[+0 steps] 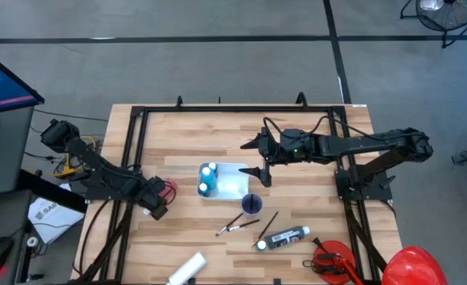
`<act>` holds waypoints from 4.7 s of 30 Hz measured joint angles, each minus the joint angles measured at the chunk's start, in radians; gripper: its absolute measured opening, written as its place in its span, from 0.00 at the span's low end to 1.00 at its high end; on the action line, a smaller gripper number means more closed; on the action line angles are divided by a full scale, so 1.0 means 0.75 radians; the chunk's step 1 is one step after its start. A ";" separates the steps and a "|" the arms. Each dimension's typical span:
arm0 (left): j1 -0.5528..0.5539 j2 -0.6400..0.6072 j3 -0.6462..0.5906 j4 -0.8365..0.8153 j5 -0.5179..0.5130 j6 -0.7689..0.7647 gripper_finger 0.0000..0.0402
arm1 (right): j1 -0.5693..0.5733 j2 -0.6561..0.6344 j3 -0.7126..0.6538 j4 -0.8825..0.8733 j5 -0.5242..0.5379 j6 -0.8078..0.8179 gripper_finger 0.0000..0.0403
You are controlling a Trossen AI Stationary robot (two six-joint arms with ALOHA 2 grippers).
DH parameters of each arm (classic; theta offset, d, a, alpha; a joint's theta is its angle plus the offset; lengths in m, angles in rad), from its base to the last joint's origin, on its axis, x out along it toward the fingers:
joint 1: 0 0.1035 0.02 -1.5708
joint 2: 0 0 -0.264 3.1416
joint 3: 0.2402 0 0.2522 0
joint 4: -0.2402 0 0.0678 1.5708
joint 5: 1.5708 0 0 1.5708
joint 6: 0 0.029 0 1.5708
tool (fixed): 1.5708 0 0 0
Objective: Pick & Place Paint Supplies
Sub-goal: Put the red paint bottle into the white bin
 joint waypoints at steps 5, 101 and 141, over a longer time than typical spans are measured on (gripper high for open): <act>0.000 0.000 -0.004 0.073 0.001 0.011 0.95 | 0.000 0.000 0.000 0.009 0.000 0.000 0.90; -0.099 -0.088 0.341 0.461 -0.172 0.770 0.41 | 0.191 0.786 0.747 -0.169 -0.257 -0.065 0.81; 0.042 -0.088 0.342 0.604 -0.145 0.993 0.41 | 0.182 0.895 0.883 -0.258 -0.391 -0.039 0.78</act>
